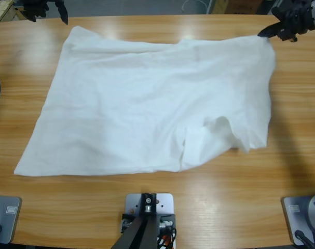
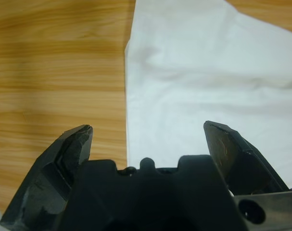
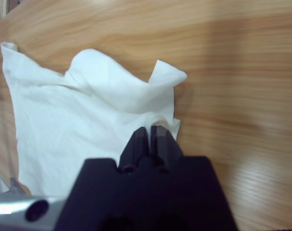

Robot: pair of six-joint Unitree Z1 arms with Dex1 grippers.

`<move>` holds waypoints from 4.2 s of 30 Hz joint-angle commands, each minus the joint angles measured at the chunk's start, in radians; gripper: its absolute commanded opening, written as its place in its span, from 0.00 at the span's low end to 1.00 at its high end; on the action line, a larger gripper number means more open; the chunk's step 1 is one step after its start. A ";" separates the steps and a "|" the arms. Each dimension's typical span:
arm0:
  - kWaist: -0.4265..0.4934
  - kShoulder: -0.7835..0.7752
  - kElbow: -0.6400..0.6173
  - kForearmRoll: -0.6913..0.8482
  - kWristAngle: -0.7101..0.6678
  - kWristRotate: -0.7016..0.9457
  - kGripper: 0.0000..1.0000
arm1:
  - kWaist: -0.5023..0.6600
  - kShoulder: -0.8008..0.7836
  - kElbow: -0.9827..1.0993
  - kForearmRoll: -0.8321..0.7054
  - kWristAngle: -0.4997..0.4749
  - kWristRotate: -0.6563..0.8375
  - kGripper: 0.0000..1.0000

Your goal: Fold clothes

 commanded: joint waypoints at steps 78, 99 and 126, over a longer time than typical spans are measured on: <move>-0.239 -0.802 1.200 -0.274 -0.106 -0.126 0.90 | 0.744 -0.533 0.466 0.299 -0.402 0.388 0.00; -0.246 -0.722 1.131 -0.326 -0.181 -0.009 0.89 | 0.745 -0.942 0.538 0.695 -0.175 0.572 0.00; -0.218 -0.717 1.216 -0.339 -0.229 -0.042 0.90 | 0.759 -0.697 0.648 0.353 -0.315 0.712 0.82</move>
